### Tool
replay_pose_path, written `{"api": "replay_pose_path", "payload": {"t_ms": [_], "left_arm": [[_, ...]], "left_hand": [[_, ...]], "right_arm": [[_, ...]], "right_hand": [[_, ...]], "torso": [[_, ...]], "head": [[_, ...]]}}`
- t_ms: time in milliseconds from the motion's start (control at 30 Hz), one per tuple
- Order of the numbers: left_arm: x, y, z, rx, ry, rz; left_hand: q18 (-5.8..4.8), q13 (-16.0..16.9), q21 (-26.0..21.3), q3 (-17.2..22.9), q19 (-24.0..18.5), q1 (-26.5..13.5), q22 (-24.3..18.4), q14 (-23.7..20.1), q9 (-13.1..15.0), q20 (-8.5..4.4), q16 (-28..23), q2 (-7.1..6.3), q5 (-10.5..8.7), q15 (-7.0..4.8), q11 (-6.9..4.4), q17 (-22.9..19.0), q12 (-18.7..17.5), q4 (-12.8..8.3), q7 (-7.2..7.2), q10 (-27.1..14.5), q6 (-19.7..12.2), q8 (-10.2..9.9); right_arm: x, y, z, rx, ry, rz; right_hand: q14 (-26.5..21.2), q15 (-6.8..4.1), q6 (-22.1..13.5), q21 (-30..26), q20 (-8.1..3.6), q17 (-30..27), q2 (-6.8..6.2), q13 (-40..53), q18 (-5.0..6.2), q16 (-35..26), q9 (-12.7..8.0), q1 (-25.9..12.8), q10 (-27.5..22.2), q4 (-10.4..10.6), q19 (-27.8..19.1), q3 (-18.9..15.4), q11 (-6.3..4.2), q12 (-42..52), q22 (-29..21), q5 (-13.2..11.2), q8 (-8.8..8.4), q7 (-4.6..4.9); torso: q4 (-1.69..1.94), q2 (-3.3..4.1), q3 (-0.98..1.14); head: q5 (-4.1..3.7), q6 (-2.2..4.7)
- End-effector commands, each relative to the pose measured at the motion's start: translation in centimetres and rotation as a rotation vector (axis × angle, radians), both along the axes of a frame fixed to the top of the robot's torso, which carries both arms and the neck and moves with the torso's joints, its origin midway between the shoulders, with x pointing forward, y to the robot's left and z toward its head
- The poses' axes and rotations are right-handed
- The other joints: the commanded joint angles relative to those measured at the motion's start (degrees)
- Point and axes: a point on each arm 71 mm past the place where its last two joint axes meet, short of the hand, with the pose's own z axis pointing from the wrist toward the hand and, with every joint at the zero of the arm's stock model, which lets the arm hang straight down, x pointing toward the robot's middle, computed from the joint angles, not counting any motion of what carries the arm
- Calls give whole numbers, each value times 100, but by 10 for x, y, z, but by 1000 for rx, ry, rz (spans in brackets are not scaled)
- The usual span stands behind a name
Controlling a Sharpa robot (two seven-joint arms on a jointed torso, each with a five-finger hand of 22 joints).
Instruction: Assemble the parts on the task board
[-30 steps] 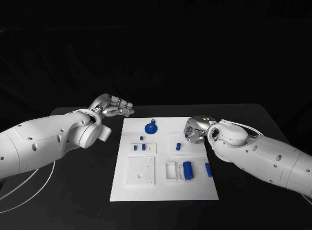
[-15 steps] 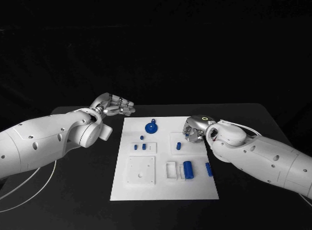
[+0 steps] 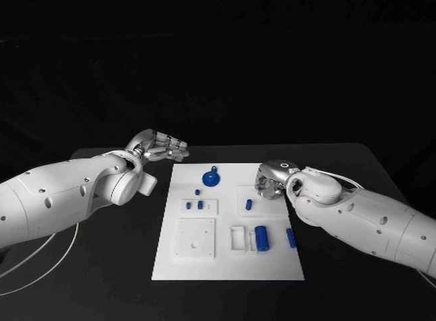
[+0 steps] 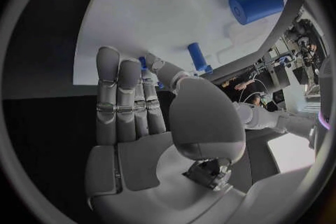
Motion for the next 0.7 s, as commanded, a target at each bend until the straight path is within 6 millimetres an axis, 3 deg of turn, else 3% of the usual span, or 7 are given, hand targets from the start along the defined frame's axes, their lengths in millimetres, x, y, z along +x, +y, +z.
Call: {"api": "replay_pose_path", "payload": {"t_ms": [33, 700], "left_arm": [[0, -3, 2, -15, -4, -21], [1, -1, 3, -18, -7, -17]], "left_hand": [[-1, -9, 35, -1, 33, 15, -5, -10, -3, -3, -23, 52, 17, -10, 1, -4, -6, -36, 11, -18, -2, -11], [-2, -9, 38, 8, 33, 33, -34, -12, -3, -5, -23, 65, 28, -11, 4, -5, -7, -59, 13, -27, 2, -10]], "right_arm": [[-1, 1, -1, -43, -29, -1], [-11, -2, 16, 29, -140, 23]], "right_hand": [[-6, -43, 57, 39, -21, 11, 54, 15, 95, 4, 6, 14, 187, -9, -21, 78, -127, 39, 96, -41, 21, -12], [15, -101, 125, 72, -90, 105, 8, 7, 73, -42, 2, 122, 261, -30, 39, 136, -143, 40, 711, -100, 21, -39]], "torso": [[0, 0, 0], [-9, -10, -1]], "head": [[2, 2], [52, 16]]}}
